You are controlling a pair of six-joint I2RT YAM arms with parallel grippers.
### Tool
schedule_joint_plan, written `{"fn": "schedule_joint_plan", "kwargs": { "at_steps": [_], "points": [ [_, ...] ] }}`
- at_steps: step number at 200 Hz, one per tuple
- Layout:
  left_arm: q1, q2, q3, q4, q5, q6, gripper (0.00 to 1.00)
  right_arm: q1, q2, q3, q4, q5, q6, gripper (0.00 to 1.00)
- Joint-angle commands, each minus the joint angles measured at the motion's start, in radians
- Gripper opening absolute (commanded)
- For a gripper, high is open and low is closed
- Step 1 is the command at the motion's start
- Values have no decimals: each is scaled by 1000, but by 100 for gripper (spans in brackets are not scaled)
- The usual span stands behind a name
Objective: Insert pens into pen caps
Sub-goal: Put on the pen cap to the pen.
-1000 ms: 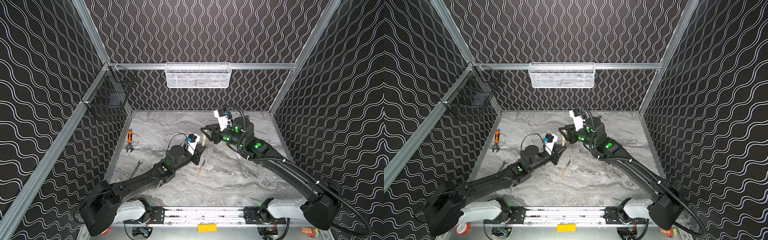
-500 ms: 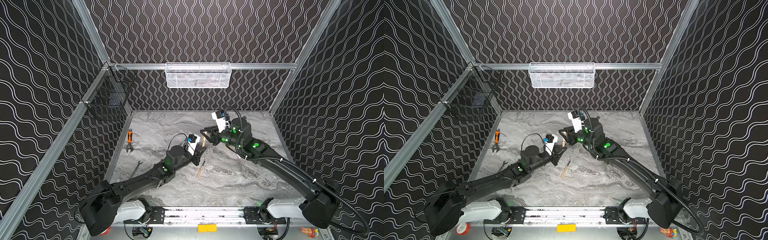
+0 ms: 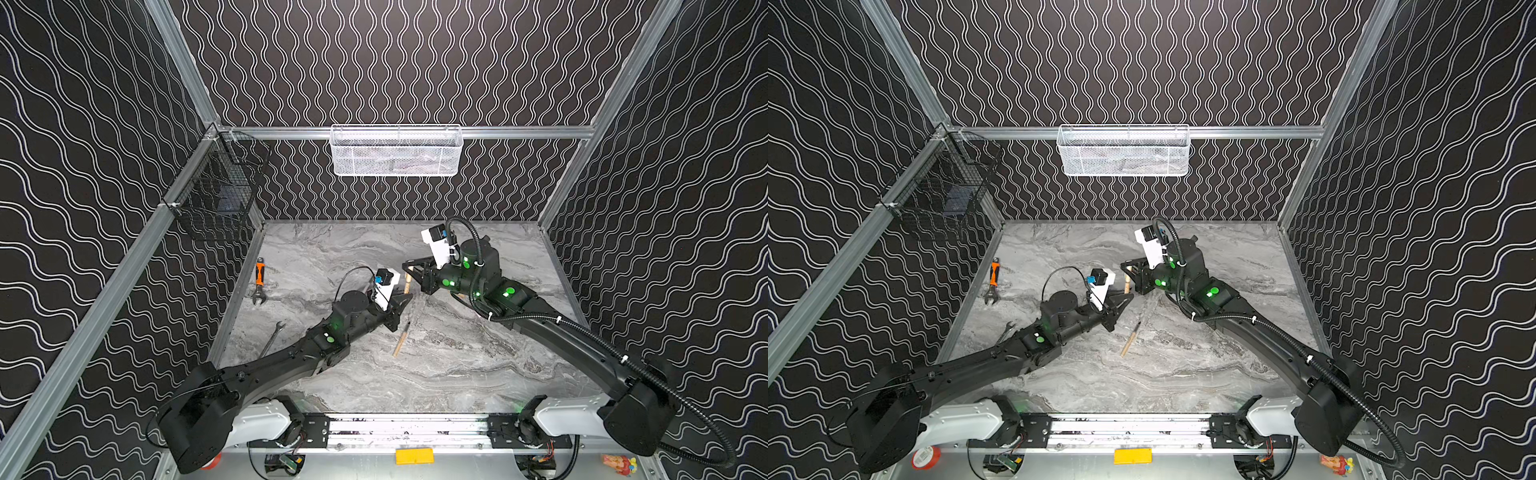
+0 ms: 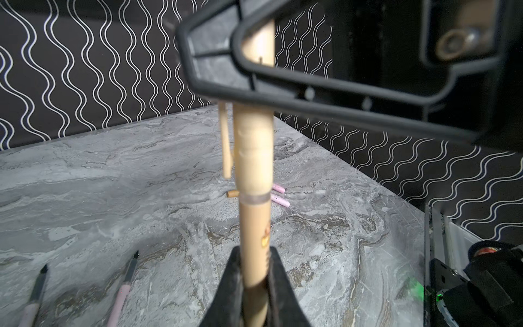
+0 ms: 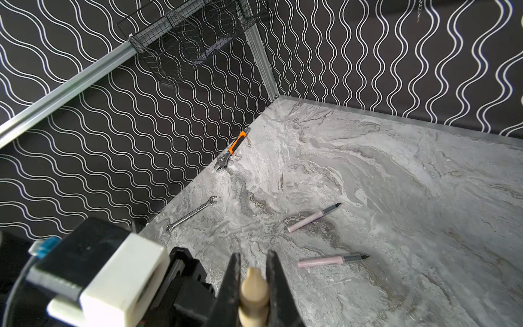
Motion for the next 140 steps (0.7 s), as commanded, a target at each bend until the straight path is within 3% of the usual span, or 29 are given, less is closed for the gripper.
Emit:
{"fn": "schedule_joint_plan", "kwargs": {
  "at_steps": [1, 140],
  "points": [
    [2, -11, 31, 52, -15, 7, 2, 4, -8, -22, -4, -42, 13, 2],
    [14, -38, 167, 0, -87, 71, 0, 5, -29, -186, 31, -59, 29, 0]
  ]
}}
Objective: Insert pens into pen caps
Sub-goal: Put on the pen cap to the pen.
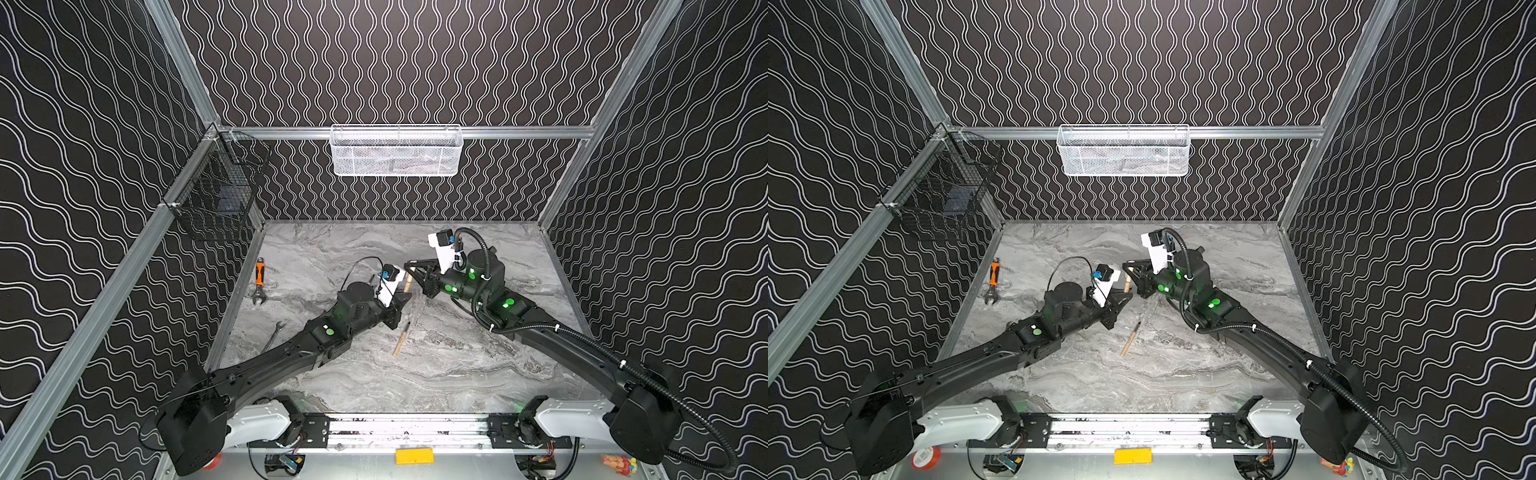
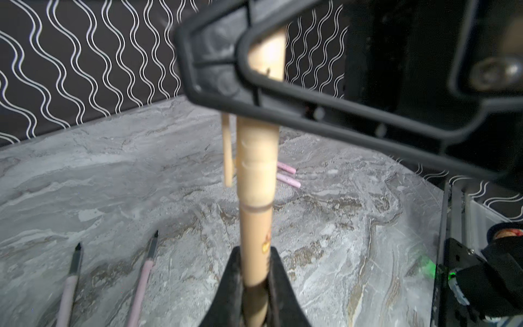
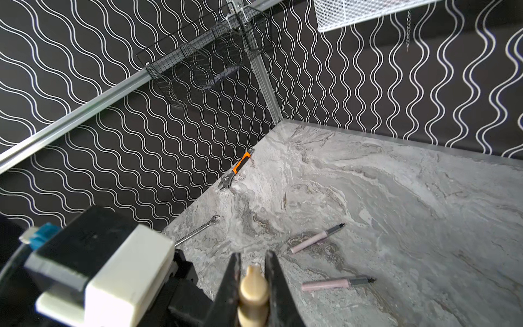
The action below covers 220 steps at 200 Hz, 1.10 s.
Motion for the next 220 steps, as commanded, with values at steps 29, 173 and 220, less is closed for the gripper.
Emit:
{"fn": "schedule_joint_plan", "kwargs": {
  "at_steps": [29, 173, 220],
  "points": [
    [25, -18, 62, 272, -47, 14, 0, 5, 10, -74, -151, -77, 14, 0],
    [133, 32, 134, 389, 15, -63, 0, 31, 49, -202, -50, -105, 75, 0],
    [159, 59, 170, 418, 29, -74, 0, 60, 68, -242, -9, -90, 92, 0]
  ]
}}
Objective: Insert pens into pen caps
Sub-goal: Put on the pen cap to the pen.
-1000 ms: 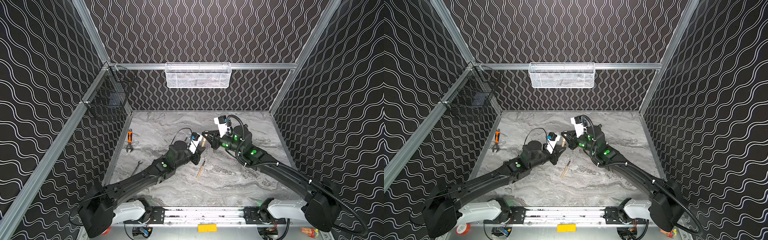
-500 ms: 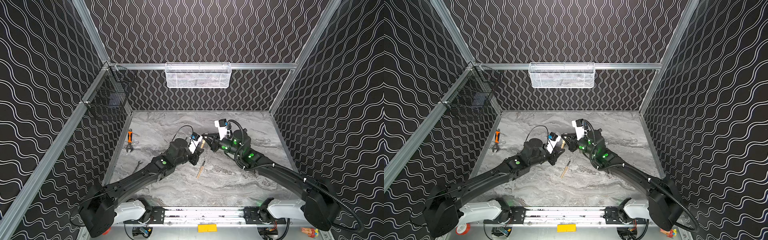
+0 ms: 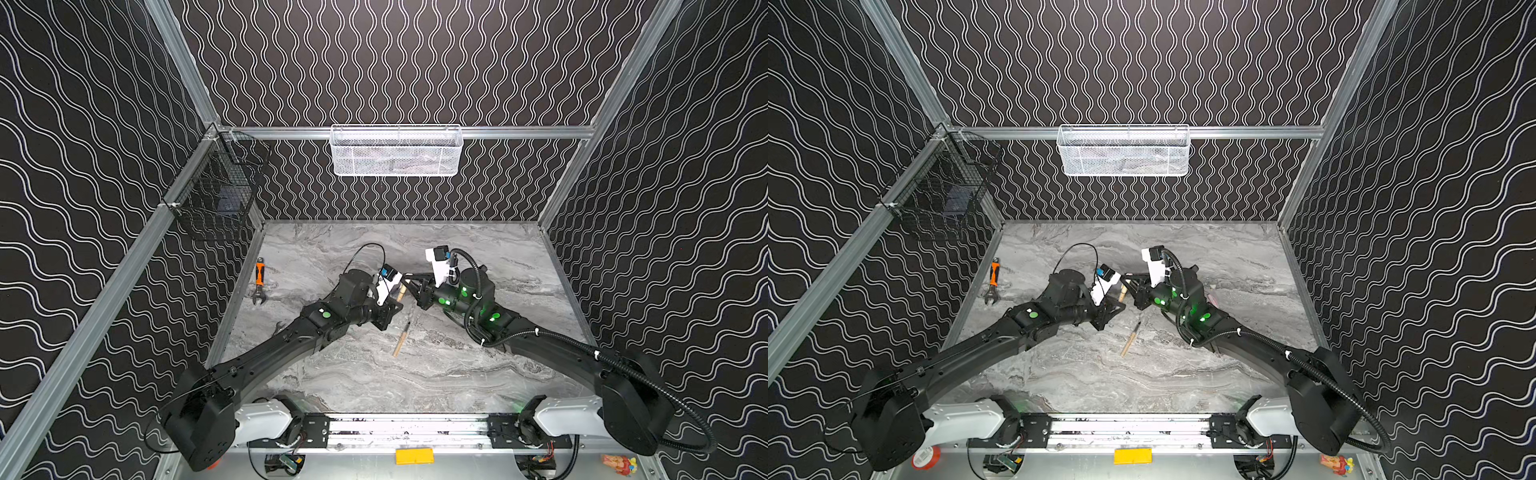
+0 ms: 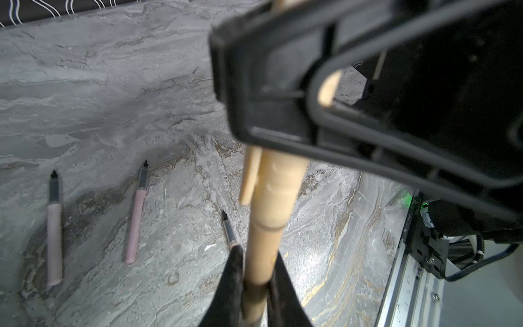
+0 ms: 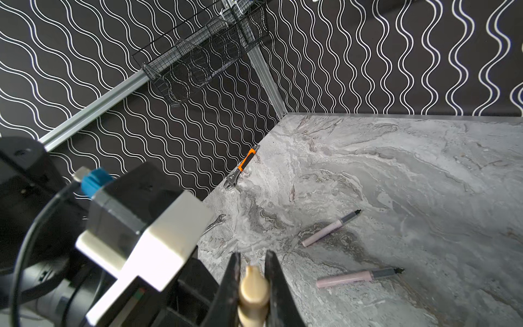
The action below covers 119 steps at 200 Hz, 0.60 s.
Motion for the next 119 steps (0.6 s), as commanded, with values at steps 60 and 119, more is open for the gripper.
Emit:
{"fn": "schedule_joint_plan", "kwargs": {
  "at_steps": [60, 119],
  "points": [
    [56, 32, 53, 852, -165, -134, 0, 45, 0, -71, -255, -89, 0, 0],
    [56, 12, -2, 859, -69, -182, 0, 42, -26, 40, -315, -79, -19, 16]
  ]
}}
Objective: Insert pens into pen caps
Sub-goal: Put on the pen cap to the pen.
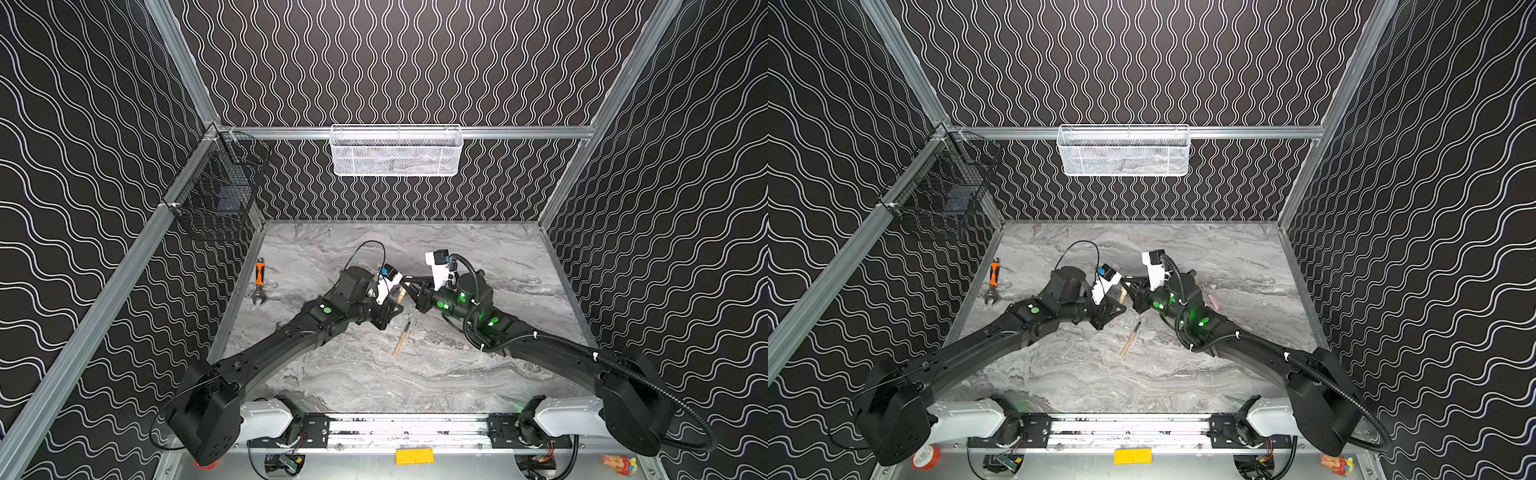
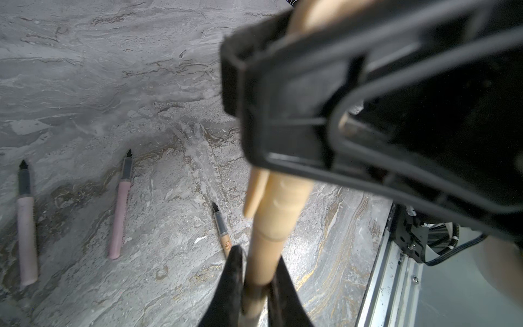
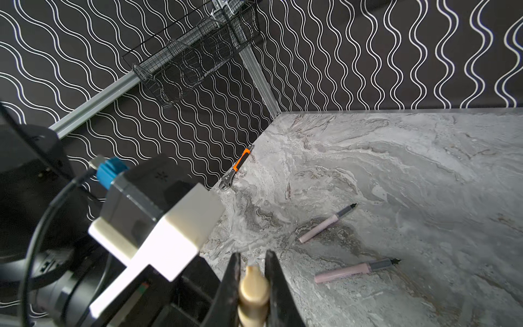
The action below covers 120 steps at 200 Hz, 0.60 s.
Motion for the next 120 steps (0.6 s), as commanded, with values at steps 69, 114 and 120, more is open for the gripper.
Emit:
{"fn": "schedule_joint_plan", "kwargs": {
  "at_steps": [69, 114, 120],
  "points": [
    [-2, 7, -219, 937, -56, -269, 0, 10, -141, 272, -417, -17, -145, 49],
    [-2, -24, -202, 895, -37, -257, 0, 9, -136, 325, -505, 11, -226, 48],
    [-2, -25, -198, 896, -28, -259, 0, 9, -116, 345, -528, 15, -244, 48]
  ]
}}
